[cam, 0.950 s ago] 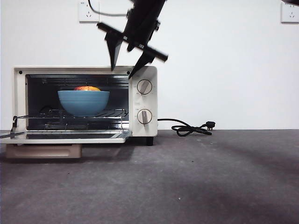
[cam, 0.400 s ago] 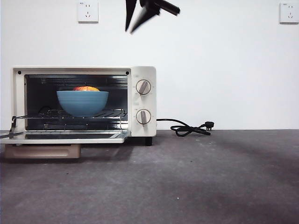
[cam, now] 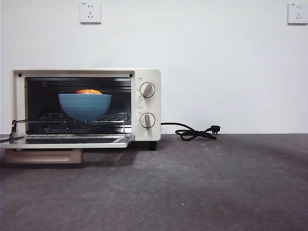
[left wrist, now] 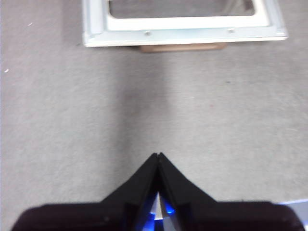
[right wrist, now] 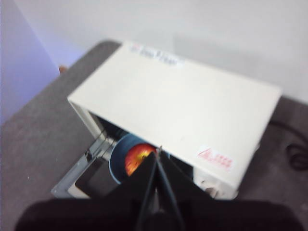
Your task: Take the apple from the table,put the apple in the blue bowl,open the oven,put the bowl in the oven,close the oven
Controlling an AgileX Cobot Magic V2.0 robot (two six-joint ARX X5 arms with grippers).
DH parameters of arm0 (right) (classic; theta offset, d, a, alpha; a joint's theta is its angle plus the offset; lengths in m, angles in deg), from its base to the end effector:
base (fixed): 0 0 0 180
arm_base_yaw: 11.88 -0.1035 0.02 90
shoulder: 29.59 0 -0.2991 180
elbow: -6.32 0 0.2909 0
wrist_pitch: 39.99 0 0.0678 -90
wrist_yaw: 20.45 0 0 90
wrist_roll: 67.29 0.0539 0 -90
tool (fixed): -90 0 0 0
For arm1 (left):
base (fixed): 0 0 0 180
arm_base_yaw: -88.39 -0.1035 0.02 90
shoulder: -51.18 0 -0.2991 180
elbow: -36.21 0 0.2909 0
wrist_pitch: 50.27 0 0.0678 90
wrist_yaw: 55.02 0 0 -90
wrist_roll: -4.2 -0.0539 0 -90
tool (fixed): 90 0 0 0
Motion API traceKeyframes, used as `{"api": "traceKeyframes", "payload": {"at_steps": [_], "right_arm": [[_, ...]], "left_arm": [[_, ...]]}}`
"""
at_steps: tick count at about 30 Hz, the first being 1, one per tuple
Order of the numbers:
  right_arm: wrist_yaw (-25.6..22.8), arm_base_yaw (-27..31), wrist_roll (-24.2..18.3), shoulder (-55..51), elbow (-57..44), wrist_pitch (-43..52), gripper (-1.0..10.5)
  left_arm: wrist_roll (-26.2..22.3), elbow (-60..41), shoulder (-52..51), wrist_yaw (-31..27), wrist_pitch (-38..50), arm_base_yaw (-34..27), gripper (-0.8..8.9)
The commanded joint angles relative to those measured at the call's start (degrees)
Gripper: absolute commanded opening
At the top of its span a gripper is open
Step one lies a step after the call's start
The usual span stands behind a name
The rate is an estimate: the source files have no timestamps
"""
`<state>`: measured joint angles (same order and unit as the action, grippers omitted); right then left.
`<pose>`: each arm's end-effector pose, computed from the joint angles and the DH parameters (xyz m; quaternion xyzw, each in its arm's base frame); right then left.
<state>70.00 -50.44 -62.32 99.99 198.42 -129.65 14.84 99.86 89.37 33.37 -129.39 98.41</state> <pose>0.3540 0.2828 0.5366 -0.0368 0.2356 0.3146 0.9188 0.1181 -0.0193 0.3155 -0.0370 0.4532 -0.0235 0.8904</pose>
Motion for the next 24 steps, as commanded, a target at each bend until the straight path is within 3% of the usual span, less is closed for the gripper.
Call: {"api": "traceKeyframes", "payload": {"at_steps": [1,9,13,19,24], "right_arm": [[-0.90,0.00,-2.03,-3.15,0.79,-1.49,-0.1],[-3.65,0.00,-5.44,-18.18,-23.30,-1.46,0.0],[-7.93,0.02,-7.10,-26.75,-38.60,-1.44,0.0],[-10.40,0.02,-8.46,-38.23,-58.23,-0.22,0.0],[-10.16,0.50,-8.59,-51.89,-78.75,13.42,0.0]], "left_arm": [[-3.15,-0.24,1.68,3.67,2.14,-3.19,-0.09],[-7.13,-0.24,9.51,17.84,9.29,-16.15,-0.09],[-8.83,-0.24,14.95,24.94,12.61,-24.30,-0.09],[-9.31,-0.28,22.32,29.33,16.59,-32.33,-0.09],[-9.29,-0.37,28.52,29.46,18.93,-33.14,-0.09]]}}
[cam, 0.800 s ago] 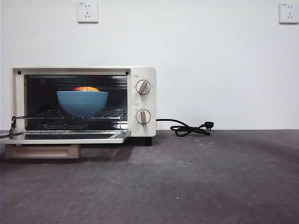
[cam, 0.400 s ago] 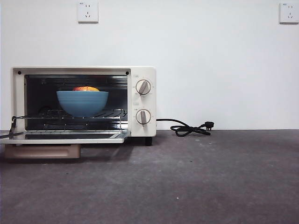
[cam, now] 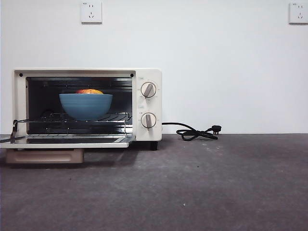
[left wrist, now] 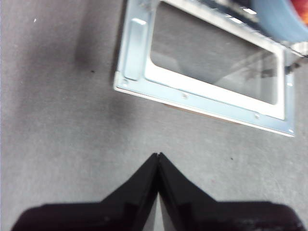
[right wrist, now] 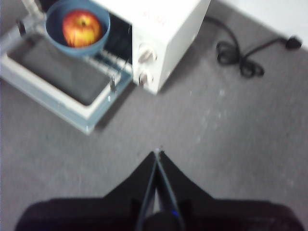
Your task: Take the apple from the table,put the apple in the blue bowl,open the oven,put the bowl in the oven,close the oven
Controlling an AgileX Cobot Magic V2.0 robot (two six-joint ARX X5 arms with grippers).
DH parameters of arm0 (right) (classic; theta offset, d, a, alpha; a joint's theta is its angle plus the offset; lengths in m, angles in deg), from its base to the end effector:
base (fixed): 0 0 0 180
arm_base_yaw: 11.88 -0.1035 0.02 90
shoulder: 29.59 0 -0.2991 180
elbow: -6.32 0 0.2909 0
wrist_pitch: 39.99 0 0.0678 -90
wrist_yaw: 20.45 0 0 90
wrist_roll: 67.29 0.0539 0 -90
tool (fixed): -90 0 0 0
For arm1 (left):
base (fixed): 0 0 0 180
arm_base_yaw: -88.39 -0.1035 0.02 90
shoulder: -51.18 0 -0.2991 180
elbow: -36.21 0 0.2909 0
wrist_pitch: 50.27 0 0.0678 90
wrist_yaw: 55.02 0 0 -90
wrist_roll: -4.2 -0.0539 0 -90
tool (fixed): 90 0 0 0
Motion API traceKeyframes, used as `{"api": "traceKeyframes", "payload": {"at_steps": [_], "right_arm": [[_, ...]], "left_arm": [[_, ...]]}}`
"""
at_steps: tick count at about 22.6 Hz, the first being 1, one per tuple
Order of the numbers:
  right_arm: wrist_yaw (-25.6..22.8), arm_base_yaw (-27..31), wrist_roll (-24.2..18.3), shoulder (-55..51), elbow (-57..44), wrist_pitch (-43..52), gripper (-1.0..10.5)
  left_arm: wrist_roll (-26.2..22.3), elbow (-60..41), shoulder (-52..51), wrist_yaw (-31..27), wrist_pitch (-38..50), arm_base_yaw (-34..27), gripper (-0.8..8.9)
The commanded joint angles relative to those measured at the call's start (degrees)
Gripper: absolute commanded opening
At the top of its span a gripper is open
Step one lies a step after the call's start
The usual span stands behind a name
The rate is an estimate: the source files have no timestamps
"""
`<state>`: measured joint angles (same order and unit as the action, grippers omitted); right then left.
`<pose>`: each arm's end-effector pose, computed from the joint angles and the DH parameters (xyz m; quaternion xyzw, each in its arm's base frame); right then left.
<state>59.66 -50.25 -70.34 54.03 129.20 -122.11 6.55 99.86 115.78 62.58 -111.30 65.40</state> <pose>0.2414 0.1793 0.5026 -0.1733 0.3272 0.2378 0.8980 0.2278 0.0695 0.2668 -0.2375 0.4661 -0.0249 0.8519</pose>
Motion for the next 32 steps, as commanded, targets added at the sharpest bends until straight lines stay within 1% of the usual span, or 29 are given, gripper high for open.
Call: {"api": "traceKeyframes", "payload": {"at_steps": [1,4,6,8,11,12,15,17,19,22,23,26,28,29,32], "right_arm": [[0.68,0.76,-0.52,-9.01,-13.99,8.46,0.0],[3.21,2.56,0.17,-16.50,-25.22,12.55,0.0],[3.72,5.16,0.59,-22.88,-34.82,13.46,0.0],[4.35,8.07,1.60,-28.02,-41.83,13.92,0.0],[8.87,10.78,3.69,-34.58,-49.29,17.46,0.0],[9.97,11.10,4.68,-36.41,-51.08,18.69,0.0],[10.40,11.10,6.54,-39.32,-52.96,19.08,0.0],[10.97,11.06,7.80,-40.26,-53.07,19.19,0.0],[11.41,11.06,8.44,-40.83,-53.07,19.28,0.0],[11.41,11.06,9.05,-40.89,-53.07,19.30,0.0],[11.41,11.06,9.18,-40.89,-53.07,19.26,0.0],[11.41,11.06,10.56,-40.89,-53.07,19.30,0.0],[11.41,11.06,10.58,-40.89,-53.07,19.28,0.0],[11.41,11.06,10.62,-40.89,-53.07,19.28,0.0],[11.41,11.06,10.86,-40.89,-53.07,19.28,0.0]], "left_arm": [[-1.01,-0.37,3.43,0.28,1.25,-0.13,-0.09],[-0.63,-0.37,7.41,0.35,2.64,-0.07,-0.09],[-0.66,-0.37,11.52,0.26,2.75,-0.07,-0.09],[-0.66,-0.37,15.15,0.39,3.48,-0.07,-0.09],[-0.28,-0.37,20.31,3.93,6.45,-0.09,-0.09],[0.42,-0.37,22.05,4.13,7.43,-0.09,-0.09],[0.74,-0.37,25.68,3.98,9.60,-0.26,-0.09],[2.21,-0.37,27.54,4.04,11.65,-0.85,-0.09],[4.17,-0.37,28.65,5.55,14.29,-1.29,-0.09],[6.97,-0.37,29.97,7.45,17.11,-1.95,-0.09],[7.15,-0.37,30.21,8.57,17.42,-1.97,-0.09],[8.70,-0.37,30.91,9.49,19.34,-1.95,-0.09],[9.97,-0.37,31.06,11.91,20.87,-1.95,-0.09],[10.73,-0.37,31.06,11.87,21.70,-1.97,-0.09],[11.08,-0.37,31.06,11.85,22.58,-1.95,-0.09]]}}
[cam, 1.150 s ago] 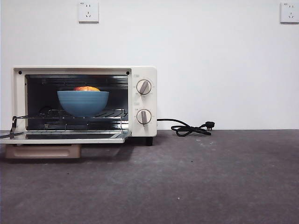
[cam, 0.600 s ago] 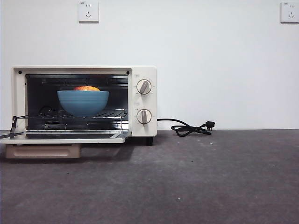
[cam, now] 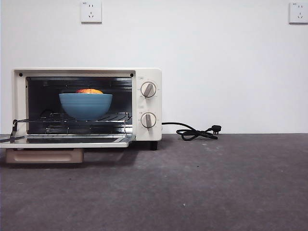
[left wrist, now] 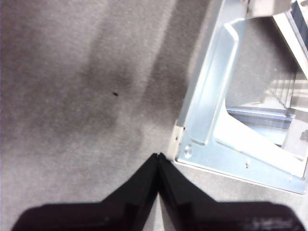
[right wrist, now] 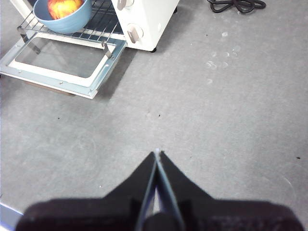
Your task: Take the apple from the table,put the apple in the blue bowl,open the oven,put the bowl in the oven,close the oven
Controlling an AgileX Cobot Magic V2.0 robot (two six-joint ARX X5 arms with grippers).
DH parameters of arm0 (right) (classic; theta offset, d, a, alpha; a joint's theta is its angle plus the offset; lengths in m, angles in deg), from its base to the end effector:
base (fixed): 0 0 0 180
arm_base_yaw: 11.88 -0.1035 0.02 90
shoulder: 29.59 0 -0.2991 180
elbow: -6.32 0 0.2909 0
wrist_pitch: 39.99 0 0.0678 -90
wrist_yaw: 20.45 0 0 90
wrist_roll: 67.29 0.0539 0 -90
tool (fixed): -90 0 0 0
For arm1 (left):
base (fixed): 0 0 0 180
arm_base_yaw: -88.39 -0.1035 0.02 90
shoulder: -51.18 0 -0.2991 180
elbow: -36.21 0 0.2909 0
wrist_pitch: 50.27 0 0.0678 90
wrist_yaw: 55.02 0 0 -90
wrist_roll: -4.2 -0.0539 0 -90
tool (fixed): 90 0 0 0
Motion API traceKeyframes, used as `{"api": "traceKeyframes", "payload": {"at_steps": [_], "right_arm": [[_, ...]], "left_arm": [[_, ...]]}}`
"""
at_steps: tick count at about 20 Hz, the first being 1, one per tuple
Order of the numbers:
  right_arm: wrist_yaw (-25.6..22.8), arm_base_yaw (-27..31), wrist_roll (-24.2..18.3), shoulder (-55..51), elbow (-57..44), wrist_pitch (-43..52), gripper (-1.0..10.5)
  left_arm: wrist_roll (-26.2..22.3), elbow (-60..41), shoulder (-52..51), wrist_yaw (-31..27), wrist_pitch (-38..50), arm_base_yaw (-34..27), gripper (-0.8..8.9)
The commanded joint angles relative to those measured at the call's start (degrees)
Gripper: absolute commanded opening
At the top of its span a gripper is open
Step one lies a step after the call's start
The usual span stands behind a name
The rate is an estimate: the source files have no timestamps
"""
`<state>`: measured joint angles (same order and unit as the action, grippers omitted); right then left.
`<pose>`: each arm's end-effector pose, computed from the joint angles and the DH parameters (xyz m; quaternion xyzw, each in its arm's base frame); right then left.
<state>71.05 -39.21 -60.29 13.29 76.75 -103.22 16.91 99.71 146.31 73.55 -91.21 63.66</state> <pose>0.1393 0.0736 0.3706 -0.0121 0.3125 0.2183 0.9244 0.3114 0.1064 0.1440 -0.3972 0.5114 -0.0408 0.7609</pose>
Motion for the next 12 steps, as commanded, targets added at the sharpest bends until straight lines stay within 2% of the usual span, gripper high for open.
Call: {"api": "traceKeyframes", "payload": {"at_steps": [1,8,12], "right_arm": [[0.02,0.02,0.98,-0.15,-0.61,0.39,0.0],[0.02,0.02,1.01,-0.15,-0.61,0.31,0.0],[0.04,0.02,1.05,-0.15,-0.61,0.24,0.0]], "left_arm": [[0.90,-0.22,0.52,0.85,2.86,-0.22,-0.09],[2.89,-0.22,0.57,-0.85,3.93,-0.20,-0.09],[3.85,-0.22,0.57,2.95,5.18,-0.20,-0.09]]}}
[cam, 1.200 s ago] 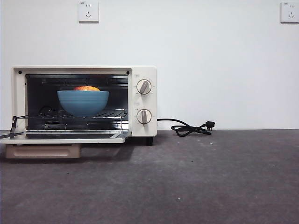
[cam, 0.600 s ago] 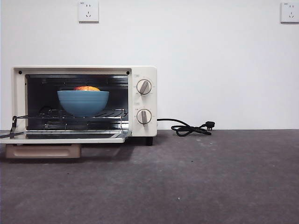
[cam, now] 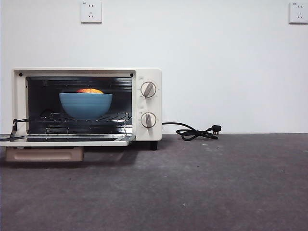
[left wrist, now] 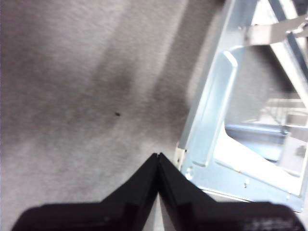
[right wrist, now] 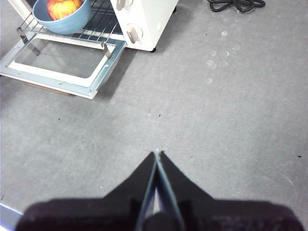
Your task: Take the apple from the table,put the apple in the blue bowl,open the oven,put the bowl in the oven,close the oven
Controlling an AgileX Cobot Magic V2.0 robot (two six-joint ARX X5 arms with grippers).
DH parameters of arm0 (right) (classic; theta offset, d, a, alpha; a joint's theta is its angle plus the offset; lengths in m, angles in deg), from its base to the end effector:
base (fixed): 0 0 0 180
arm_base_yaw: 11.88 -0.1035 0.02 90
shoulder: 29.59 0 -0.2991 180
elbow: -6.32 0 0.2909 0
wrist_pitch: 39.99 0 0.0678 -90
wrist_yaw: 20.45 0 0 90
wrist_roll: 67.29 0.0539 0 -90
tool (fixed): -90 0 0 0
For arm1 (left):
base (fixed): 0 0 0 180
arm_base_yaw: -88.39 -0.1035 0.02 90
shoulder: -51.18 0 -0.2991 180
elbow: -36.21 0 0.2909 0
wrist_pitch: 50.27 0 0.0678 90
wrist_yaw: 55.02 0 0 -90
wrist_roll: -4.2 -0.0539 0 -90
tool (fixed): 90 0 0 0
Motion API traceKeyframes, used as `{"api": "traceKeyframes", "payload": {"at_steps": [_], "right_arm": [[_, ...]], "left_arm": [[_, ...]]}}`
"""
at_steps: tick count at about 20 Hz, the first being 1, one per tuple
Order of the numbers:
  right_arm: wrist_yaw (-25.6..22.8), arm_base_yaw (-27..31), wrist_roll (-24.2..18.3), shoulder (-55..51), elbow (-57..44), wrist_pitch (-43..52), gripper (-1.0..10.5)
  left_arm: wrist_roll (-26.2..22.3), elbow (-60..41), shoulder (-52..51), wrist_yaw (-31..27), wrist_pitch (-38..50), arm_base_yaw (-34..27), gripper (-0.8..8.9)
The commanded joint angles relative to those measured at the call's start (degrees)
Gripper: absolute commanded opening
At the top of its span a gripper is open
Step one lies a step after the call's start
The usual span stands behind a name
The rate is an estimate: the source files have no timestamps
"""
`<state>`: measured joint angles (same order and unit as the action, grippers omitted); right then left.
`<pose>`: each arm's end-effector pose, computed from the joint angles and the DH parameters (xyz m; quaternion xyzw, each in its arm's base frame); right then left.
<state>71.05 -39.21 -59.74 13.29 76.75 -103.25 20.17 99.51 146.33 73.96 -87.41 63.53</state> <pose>0.1393 0.0736 0.3706 -0.0077 0.3138 0.2168 0.9244 0.3167 0.1093 0.1455 -0.4102 0.4901 -0.0335 0.7684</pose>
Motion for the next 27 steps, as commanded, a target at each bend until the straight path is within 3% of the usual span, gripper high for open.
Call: {"api": "traceKeyframes", "payload": {"at_steps": [1,8,19,27], "right_arm": [[0.04,0.02,0.50,-0.15,-0.61,0.31,0.0],[1.25,0.02,0.48,-0.15,-0.61,0.39,0.0],[1.53,0.02,0.46,-0.13,-0.61,0.37,0.0],[1.53,0.02,0.50,0.00,-0.61,0.50,0.0]], "left_arm": [[0.59,-0.02,0.55,3.30,1.33,-0.07,-0.09],[5.81,0.35,0.17,12.50,6.05,-0.07,-0.08],[13.88,11.26,-2.71,13.46,8.66,1.11,-0.08],[15.61,18.95,-2.71,13.44,8.59,2.58,-0.08]]}}
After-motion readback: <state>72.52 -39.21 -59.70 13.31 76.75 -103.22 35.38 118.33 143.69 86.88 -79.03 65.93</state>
